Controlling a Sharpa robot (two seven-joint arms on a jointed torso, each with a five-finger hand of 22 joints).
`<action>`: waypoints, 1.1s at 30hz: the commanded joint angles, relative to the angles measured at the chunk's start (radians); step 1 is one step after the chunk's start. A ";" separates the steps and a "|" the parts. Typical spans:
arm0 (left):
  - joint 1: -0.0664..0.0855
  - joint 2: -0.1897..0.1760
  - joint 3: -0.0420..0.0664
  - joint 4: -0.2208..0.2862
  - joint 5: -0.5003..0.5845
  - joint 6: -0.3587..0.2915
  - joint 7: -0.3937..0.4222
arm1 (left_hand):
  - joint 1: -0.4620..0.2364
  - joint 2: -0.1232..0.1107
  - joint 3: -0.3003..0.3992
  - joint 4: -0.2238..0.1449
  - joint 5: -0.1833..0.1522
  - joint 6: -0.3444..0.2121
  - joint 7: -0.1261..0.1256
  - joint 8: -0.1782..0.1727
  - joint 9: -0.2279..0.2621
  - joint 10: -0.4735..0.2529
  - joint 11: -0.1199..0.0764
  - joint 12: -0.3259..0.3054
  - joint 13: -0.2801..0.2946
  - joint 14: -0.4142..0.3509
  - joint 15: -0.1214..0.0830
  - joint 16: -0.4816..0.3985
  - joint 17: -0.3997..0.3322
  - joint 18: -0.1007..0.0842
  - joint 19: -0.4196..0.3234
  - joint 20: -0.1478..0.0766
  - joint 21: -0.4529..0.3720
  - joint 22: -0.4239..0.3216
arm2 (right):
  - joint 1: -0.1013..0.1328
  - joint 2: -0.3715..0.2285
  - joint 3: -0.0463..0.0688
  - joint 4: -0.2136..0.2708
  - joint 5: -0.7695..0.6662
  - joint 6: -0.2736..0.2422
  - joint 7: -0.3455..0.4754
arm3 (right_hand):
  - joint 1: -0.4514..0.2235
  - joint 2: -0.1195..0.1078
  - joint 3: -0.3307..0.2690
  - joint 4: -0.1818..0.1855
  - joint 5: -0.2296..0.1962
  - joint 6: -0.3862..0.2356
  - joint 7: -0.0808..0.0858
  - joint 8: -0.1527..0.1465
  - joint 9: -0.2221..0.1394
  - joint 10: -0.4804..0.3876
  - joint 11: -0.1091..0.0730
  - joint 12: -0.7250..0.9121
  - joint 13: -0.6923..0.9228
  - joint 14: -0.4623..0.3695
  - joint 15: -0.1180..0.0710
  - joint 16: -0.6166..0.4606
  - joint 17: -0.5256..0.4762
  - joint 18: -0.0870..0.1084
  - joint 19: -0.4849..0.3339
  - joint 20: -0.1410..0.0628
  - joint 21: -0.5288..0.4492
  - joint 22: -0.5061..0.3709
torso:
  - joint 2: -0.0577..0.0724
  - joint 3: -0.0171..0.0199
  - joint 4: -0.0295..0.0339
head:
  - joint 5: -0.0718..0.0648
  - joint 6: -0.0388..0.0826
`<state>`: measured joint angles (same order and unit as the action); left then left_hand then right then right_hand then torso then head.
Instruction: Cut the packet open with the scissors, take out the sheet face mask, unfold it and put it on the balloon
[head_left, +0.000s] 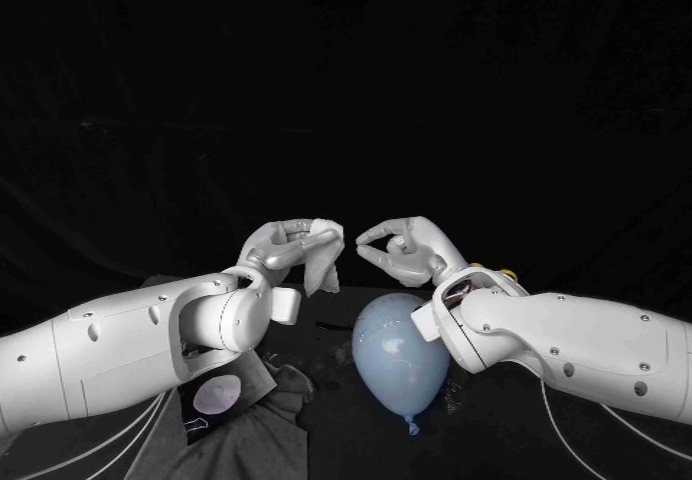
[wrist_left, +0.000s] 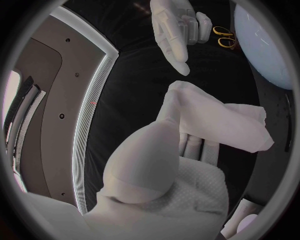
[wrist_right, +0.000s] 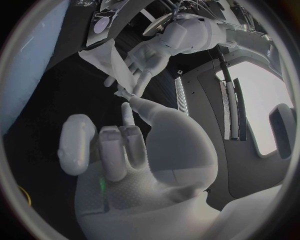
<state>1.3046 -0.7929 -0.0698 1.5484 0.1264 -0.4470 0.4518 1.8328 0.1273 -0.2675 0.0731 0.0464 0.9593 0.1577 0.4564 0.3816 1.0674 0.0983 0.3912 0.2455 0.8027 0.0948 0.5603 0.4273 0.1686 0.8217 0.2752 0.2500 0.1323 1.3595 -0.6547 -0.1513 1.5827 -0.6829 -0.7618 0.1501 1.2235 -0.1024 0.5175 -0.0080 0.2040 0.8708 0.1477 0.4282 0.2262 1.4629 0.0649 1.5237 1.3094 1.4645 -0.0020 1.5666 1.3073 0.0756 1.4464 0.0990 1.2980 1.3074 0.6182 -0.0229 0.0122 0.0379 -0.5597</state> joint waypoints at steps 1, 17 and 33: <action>0.001 -0.001 0.002 0.011 0.013 -0.012 0.023 | 0.005 0.100 -0.008 0.000 0.004 0.010 0.002 -0.003 -0.002 0.009 0.001 0.008 -0.002 0.011 0.000 0.009 -0.002 0.006 -0.005 0.000 0.007 0.002 | 0.000 0.011 0.000 -0.011 -0.076 -0.027 -0.040 | 0.006 -0.008 0.006 -0.001 -0.006 0.000 0.006 -0.004 -0.001 0.046 0.007 -0.001 0.180 0.106 0.006 0.004 0.264 -0.016 -0.003 0.006 -0.009 0.184 | -0.001 0.0001 -0.0007 | 0.002 -0.002; 0.001 -0.002 0.003 0.026 0.015 -0.013 0.022 | -0.012 0.093 -0.026 0.014 0.003 0.028 -0.010 0.001 -0.003 0.024 -0.009 0.024 -0.002 0.021 -0.008 0.031 -0.001 0.008 -0.003 0.001 0.022 0.011 | -0.003 0.044 0.001 -0.025 -0.095 -0.010 -0.033 | -0.002 -0.017 -0.003 0.007 -0.056 -0.007 0.018 -0.037 -0.014 0.029 0.019 -0.014 0.163 0.106 0.017 0.004 0.264 -0.010 -0.020 0.018 -0.035 0.176 | -0.002 0.0012 -0.0002 | -0.001 -0.004; 0.001 -0.002 0.003 0.028 0.015 0.000 0.012 | -0.013 0.087 -0.044 0.021 0.003 0.044 -0.018 0.005 -0.005 0.035 -0.018 0.038 -0.001 0.027 -0.015 0.051 0.003 0.010 0.000 0.000 0.034 0.018 | -0.004 0.054 0.001 -0.028 -0.086 -0.002 -0.024 | -0.005 -0.006 -0.007 0.018 -0.075 0.005 0.017 -0.043 -0.015 0.029 0.019 -0.014 0.165 0.106 0.019 0.004 0.264 -0.010 -0.022 0.021 -0.034 0.176 | -0.001 0.0011 -0.0006 | -0.003 -0.005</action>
<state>1.3044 -0.7962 -0.0687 1.5735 0.1383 -0.4585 0.4550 1.8300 0.1245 -0.3061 0.0952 0.0464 0.9967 0.1377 0.4547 0.3766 1.0925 0.0807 0.4220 0.2444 0.8241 0.0804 0.6086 0.4288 0.1612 0.8218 0.2753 0.2780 0.1485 1.3554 -0.6027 -0.1512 1.5551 -0.7602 -0.7765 0.1162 1.2199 -0.1147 0.5118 0.0035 0.1313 0.8718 0.1643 0.3905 0.2119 1.4646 0.0804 1.5092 1.3081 1.4681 0.0093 1.5664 1.3073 0.0754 1.4266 0.1185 1.2661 1.3073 0.6163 -0.0216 0.0114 0.0352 -0.5645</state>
